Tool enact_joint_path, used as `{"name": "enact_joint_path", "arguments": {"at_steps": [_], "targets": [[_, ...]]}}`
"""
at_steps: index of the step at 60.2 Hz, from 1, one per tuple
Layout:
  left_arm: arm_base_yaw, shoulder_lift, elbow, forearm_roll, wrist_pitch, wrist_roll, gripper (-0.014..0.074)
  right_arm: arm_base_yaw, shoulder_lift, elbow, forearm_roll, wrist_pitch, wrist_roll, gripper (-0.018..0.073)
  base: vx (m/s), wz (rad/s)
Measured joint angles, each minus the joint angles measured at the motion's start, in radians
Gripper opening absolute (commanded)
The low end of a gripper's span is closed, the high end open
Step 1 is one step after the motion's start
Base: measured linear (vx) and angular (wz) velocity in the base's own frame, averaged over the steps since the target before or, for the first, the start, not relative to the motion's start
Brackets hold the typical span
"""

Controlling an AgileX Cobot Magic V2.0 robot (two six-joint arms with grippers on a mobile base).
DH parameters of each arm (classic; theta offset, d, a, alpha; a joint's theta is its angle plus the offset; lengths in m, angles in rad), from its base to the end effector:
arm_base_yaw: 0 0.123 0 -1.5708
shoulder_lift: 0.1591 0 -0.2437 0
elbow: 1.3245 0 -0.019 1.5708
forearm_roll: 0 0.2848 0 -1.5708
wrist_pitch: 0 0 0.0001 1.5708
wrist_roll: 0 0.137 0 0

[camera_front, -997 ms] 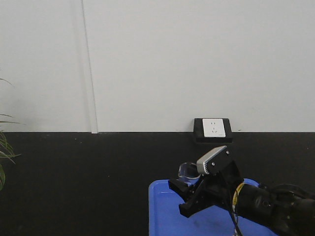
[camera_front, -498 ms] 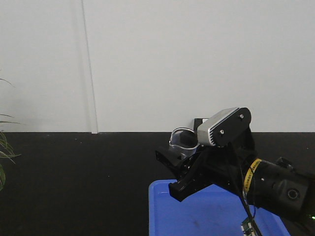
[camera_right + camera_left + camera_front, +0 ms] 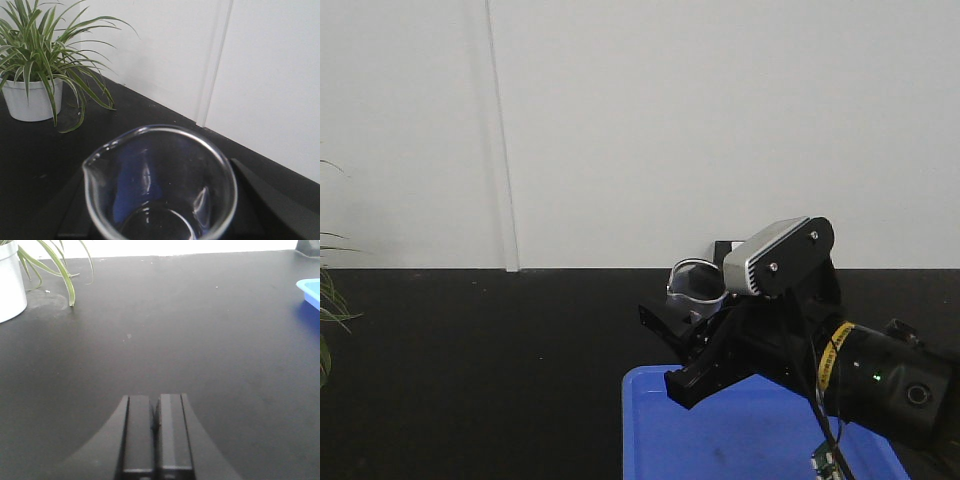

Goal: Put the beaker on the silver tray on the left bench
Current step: 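Close the right gripper on the beaker and lift it from the tray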

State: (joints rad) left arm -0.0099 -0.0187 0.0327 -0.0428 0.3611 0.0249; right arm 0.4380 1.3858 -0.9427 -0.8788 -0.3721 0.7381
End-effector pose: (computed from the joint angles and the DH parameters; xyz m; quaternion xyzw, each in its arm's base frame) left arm 0.1726 -0.0038 0.1579 0.0024 0.8011 -0.0136 0.5983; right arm 0.3442 0.2035 0.2704 -0.2889 0.6856 0.2131 0.6333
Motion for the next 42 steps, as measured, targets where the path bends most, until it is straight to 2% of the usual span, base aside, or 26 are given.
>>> {"name": "enact_joint_path", "arguments": {"at_steps": [42], "targets": [[0.000,0.000,0.000,0.000,0.000,0.000,0.0001,0.000,0.000,0.001,0.000,0.008,0.000,-0.0011,-0.02,-0.01]]}}
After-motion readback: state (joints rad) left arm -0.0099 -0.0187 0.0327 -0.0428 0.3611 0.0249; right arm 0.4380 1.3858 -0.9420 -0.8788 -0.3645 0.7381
